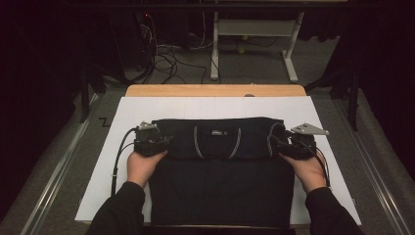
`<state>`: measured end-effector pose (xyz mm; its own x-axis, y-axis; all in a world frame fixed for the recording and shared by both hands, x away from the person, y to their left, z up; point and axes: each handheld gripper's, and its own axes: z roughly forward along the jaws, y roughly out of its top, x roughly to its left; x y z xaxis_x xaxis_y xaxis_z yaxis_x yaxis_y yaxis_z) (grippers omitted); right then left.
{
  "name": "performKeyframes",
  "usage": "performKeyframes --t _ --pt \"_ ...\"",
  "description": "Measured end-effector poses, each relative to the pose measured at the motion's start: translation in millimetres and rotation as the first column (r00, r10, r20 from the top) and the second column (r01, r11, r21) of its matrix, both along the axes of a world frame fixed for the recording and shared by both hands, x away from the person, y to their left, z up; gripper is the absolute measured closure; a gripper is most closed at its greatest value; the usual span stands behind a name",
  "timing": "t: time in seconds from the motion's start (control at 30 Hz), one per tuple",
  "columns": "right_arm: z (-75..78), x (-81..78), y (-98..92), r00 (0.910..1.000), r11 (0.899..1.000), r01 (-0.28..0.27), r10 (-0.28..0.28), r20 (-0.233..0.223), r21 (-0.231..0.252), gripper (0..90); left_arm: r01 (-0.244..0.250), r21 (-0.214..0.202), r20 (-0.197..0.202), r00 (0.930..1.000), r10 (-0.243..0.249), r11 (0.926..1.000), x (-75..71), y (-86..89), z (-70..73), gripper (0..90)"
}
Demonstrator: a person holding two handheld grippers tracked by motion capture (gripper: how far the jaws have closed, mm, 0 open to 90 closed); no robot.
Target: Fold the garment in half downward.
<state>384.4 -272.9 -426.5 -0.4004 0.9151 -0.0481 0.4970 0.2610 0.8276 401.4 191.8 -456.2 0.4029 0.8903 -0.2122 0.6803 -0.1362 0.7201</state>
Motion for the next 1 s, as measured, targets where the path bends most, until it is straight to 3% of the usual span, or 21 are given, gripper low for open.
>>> performKeyframes --t 0.17,0.2,0.37,0.47,0.53,0.67,1.0 --pt "-14.7 14.3 9.8 0.9970 1.000 -0.003 0.004 -0.077 0.015 46.7 0.000 0.022 -0.021 0.9998 0.001 0.9998 3.0 -5.9 -6.5 39.7" --pt "-20.5 18.7 14.4 0.9950 1.000 -0.003 0.003 -0.099 0.008 46.7 -0.007 0.021 -0.022 0.9997 0.008 0.9998 3.2 -6.0 -6.4 45.2" --pt "-29.3 25.2 22.6 0.9908 1.000 0.010 -0.013 -0.135 -0.019 50.5 -0.014 0.039 -0.022 0.9996 0.015 0.9991 3.3 -4.6 -6.5 56.5" --pt "-29.8 26.2 25.0 0.9911 0.998 0.017 -0.025 -0.131 -0.062 66.0 -0.009 0.056 -0.020 0.9997 0.010 0.9984 1.7 -6.2 -6.1 65.6" --pt "-27.1 25.0 24.8 0.9915 0.997 -0.016 0.006 -0.130 -0.073 84.4 -0.011 0.064 -0.009 0.9999 0.012 0.9979 0.2 -7.1 -5.2 76.5" --pt "-18.0 18.6 24.6 0.9958 0.996 -0.029 0.022 -0.089 -0.082 86.0 -0.022 0.048 0.029 0.9994 0.021 0.9986 -4.3 -5.8 1.3 78.4" --pt "1.0 0.6 13.4 0.9994 0.998 -0.034 0.034 0.003 -0.046 86.3 -0.005 0.030 0.101 0.9949 0.002 0.9995 -20.3 1.1 20.3 78.4"
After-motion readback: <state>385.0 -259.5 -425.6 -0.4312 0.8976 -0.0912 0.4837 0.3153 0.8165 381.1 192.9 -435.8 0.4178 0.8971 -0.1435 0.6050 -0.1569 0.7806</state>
